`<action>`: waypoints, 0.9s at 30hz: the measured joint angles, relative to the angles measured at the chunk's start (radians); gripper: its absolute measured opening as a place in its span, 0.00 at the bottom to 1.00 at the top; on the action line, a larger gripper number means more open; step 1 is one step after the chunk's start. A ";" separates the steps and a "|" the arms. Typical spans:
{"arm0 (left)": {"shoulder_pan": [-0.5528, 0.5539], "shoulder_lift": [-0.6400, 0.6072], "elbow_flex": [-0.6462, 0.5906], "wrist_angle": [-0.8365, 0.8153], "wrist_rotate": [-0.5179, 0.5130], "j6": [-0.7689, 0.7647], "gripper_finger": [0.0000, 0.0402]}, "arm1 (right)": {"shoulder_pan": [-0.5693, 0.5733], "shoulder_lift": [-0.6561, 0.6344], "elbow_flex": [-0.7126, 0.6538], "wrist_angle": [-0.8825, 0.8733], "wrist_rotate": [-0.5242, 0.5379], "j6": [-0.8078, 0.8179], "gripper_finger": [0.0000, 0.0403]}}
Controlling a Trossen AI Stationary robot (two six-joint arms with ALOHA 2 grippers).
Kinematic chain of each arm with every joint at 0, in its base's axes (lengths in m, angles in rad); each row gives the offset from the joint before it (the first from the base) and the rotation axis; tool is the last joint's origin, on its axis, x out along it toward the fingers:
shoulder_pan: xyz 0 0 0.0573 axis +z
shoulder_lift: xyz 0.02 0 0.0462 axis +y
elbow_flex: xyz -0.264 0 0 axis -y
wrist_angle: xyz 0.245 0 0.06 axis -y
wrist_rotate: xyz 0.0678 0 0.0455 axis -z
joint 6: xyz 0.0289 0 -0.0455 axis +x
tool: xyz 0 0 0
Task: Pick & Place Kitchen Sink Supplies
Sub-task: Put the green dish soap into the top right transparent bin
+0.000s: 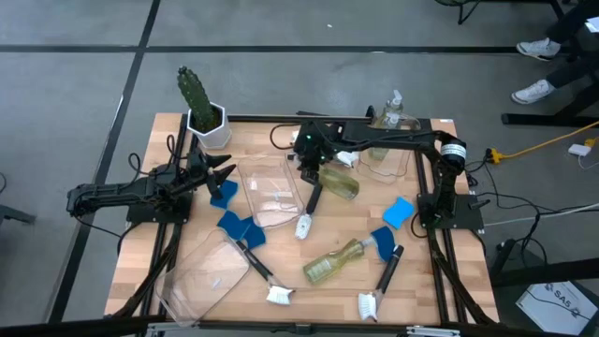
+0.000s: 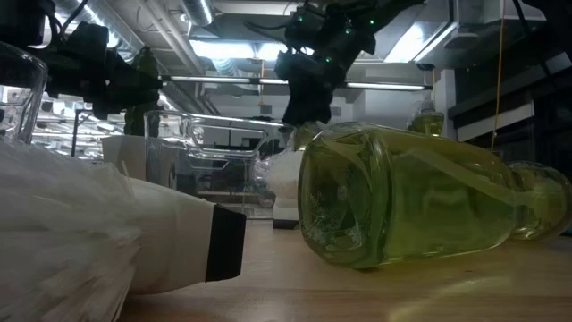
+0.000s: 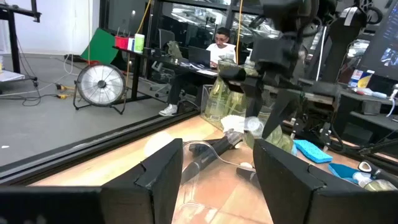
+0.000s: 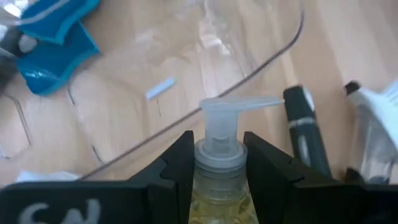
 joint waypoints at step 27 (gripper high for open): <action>0.000 0.000 0.000 0.000 0.000 0.000 0.47 | 0.001 -0.179 0.026 0.135 0.023 -0.022 0.29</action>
